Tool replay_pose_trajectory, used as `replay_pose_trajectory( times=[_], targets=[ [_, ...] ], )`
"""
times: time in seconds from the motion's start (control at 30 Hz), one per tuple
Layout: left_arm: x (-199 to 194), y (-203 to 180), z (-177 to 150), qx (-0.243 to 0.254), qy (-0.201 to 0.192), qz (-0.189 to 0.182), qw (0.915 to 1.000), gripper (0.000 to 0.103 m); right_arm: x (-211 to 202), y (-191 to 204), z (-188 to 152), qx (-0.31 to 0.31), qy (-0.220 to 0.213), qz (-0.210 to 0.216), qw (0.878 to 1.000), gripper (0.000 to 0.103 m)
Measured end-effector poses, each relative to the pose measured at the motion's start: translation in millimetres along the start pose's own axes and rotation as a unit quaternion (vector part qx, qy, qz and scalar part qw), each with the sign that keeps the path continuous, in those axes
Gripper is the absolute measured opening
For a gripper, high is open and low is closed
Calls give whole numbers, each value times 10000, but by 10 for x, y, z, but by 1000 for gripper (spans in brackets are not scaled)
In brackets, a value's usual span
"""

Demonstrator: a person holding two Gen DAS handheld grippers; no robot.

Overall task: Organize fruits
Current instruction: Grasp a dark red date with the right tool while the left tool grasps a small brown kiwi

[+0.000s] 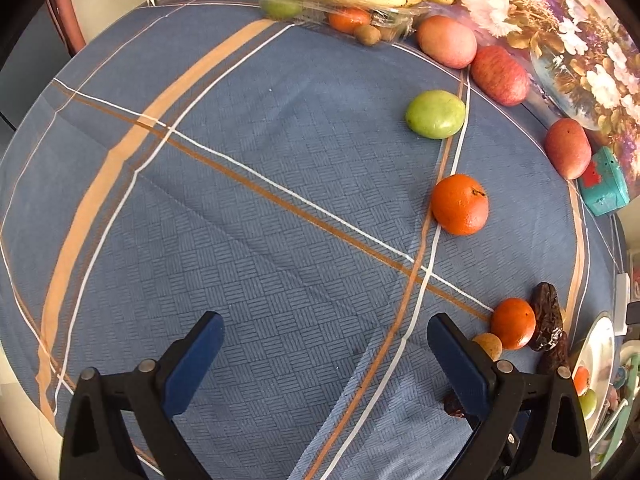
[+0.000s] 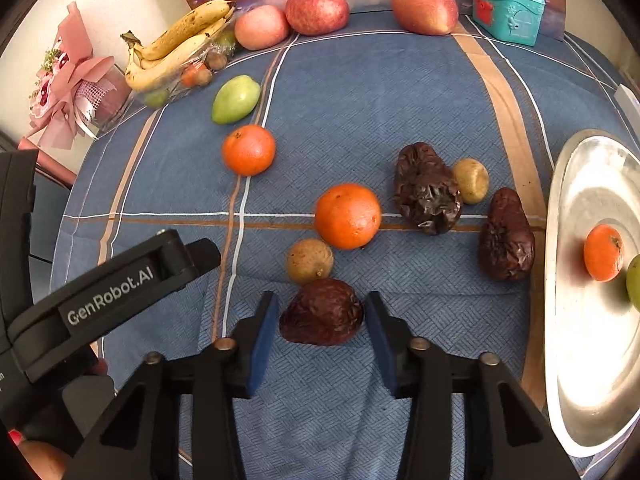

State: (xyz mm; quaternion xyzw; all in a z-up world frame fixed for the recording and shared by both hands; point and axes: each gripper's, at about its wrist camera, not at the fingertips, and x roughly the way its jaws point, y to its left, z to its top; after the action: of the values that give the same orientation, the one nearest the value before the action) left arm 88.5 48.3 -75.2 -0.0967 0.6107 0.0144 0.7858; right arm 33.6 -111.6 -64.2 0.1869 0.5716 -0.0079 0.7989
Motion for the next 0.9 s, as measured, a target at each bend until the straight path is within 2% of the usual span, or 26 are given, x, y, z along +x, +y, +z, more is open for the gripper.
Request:
replay_pose_trajectory(
  times=[0.23, 0.37, 0.57, 0.7, 0.8, 0.9],
  targets=[
    [-46, -92, 9, 101, -47, -171, 9998, 102, -123, -62, 31, 78, -150, 69, 9998, 40],
    [-59, -225, 28, 275, -31, -423, 9987, 85, -287, -181, 71, 223, -370, -24, 9991, 40],
    [-40, -443, 18, 592, 133, -982, 9933, 69, -519, -456, 90, 606, -699, -145, 9956, 40],
    [-37, -634, -33, 985, 163, -1070, 9892, 47, -612, -594, 107, 816, -828, -100, 9932, 40],
    [-71, -752, -77, 1192, 166, -1216, 9852, 44, -652, -659, 108, 916, -856, -65, 9921, 40],
    [-85, -832, -97, 1369, 152, -1153, 9837, 44, -641, -660, 111, 924, -832, -52, 9922, 40]
  ],
)
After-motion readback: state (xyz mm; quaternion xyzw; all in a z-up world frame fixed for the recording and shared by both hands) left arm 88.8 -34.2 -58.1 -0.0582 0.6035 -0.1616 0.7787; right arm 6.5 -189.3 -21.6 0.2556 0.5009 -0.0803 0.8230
